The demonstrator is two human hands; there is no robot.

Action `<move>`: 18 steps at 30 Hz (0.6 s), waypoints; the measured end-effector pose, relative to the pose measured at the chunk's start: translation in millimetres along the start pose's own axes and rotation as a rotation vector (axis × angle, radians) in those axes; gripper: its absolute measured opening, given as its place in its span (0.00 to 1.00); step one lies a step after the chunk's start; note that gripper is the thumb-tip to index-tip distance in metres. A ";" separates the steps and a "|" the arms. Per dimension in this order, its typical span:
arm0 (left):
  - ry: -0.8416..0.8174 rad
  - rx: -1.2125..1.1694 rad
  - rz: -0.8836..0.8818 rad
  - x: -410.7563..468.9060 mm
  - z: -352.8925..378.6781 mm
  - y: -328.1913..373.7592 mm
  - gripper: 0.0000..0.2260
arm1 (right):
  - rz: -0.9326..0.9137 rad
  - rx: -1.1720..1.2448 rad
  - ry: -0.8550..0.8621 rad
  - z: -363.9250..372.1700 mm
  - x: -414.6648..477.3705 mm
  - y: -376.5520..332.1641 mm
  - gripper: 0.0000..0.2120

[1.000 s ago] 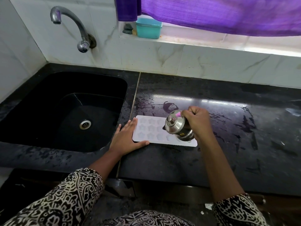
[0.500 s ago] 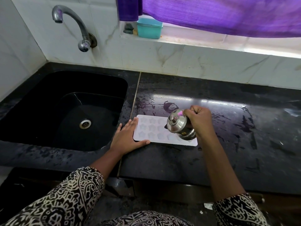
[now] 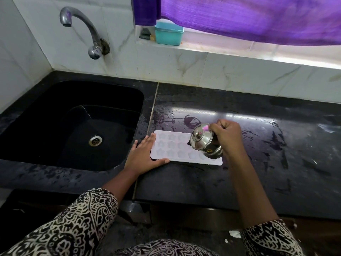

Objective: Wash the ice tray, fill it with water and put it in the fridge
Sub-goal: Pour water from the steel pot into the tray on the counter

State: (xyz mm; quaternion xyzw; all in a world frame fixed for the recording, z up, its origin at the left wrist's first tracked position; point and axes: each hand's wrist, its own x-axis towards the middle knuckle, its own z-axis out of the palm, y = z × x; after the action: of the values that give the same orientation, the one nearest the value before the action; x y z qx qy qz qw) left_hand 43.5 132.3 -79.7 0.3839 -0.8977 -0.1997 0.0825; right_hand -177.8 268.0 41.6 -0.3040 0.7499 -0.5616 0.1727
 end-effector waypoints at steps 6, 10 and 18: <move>-0.005 0.007 -0.003 0.0 -0.7 0.3 0.54 | -0.017 -0.026 0.012 0.3 1.1 -3.3 0.18; -0.004 0.002 -0.001 -0.3 -0.7 -0.1 0.54 | -0.022 -0.024 0.009 1.6 0.6 -4.3 0.17; -0.004 -0.005 -0.003 -0.4 -0.5 0.2 0.55 | -0.026 0.011 0.004 2.1 0.5 -6.0 0.16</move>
State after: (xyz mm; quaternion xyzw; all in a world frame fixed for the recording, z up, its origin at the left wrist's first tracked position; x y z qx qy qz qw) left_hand 43.8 132.6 -79.3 0.3845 -0.8968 -0.2029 0.0817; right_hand -175.3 265.1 46.7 -0.3116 0.7432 -0.5684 0.1655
